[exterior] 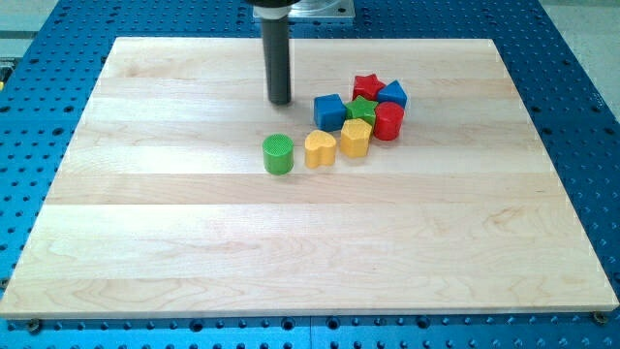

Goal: Separate the triangle from the red star

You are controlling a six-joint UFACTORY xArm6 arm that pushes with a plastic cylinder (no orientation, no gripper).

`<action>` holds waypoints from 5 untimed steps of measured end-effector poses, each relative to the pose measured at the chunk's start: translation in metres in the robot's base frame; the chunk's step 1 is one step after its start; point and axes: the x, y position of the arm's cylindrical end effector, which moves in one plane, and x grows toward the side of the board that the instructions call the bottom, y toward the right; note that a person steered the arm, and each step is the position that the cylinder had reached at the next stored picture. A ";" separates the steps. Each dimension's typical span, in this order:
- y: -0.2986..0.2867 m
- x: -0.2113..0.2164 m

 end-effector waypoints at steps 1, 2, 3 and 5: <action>0.061 -0.017; 0.104 -0.028; 0.125 -0.015; 0.169 0.037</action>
